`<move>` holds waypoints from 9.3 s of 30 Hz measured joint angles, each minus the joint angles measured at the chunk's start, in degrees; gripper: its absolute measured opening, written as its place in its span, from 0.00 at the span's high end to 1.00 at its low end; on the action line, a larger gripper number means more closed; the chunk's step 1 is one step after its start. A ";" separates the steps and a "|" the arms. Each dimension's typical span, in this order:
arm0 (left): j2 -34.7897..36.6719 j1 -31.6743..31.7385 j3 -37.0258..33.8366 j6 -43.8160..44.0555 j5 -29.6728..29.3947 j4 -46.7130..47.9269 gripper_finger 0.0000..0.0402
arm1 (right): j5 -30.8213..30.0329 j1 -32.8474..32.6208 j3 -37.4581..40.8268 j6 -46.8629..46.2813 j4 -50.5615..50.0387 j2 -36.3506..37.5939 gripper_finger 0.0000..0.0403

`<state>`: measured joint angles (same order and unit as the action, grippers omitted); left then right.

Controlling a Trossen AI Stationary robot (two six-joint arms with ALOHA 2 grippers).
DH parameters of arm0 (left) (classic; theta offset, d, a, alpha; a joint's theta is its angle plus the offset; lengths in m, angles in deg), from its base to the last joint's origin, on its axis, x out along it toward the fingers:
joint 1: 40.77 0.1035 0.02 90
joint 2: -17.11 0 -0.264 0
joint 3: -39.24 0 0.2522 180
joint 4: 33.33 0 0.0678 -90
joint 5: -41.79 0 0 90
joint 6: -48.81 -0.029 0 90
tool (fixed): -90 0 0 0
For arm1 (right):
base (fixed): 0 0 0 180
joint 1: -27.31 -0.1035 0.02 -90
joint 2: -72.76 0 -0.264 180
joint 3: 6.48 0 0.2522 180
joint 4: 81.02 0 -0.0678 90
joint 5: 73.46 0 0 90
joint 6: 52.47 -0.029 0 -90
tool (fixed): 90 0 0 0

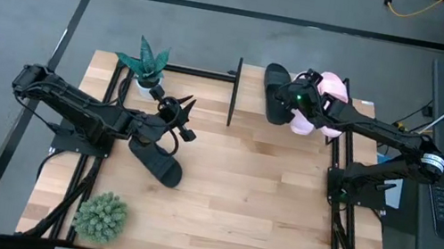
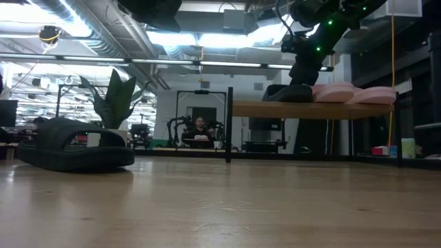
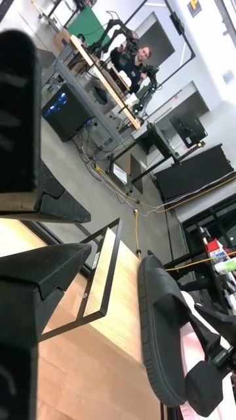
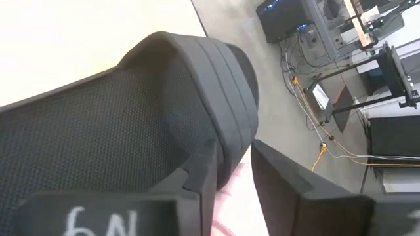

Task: Pick and place slides into the shelf
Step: Put the top black slide on the shelf, then put the black slide on the shelf

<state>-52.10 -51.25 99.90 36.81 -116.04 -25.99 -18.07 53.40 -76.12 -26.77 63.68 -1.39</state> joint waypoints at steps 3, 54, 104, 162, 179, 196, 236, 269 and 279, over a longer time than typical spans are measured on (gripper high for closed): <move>0.00 0.00 0.00 0.01 0.00 0.00 0.87 | 0.00 0.00 -0.02 -0.06 0.02 0.00 0.74; -0.02 0.00 0.02 4.91 6.90 14.97 0.87 | 1.72 -13.71 -13.12 -11.24 -14.62 0.02 0.99; 8.09 -10.26 0.04 29.07 35.87 60.94 1.00 | 1.62 -38.40 22.62 -22.40 42.06 0.00 0.98; -5.53 -10.36 -4.07 15.79 42.04 58.14 0.69 | 1.66 -38.38 22.60 -22.50 42.32 0.00 0.98; -6.12 -10.32 -3.93 12.91 43.94 45.12 0.69 | 1.68 -38.32 22.60 -22.58 42.03 0.00 0.98; -6.14 -10.32 -3.93 13.26 46.05 39.52 0.69 | 1.68 -38.32 22.60 -22.49 41.83 0.00 0.98; -2.54 -7.77 -2.62 45.04 63.29 39.84 0.69 | 1.88 -38.34 22.58 -23.88 39.08 0.00 0.98; -3.89 -7.91 -2.71 59.63 65.69 40.32 0.69 | 4.31 -38.34 22.58 -23.46 36.70 0.00 0.98; -7.15 -7.90 -2.69 59.94 66.62 39.30 0.69 | 4.32 -38.34 22.58 -23.47 36.32 0.00 0.98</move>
<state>-59.25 -59.15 97.21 96.75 -49.42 13.31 -13.74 15.06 -53.54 -50.25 99.99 -1.39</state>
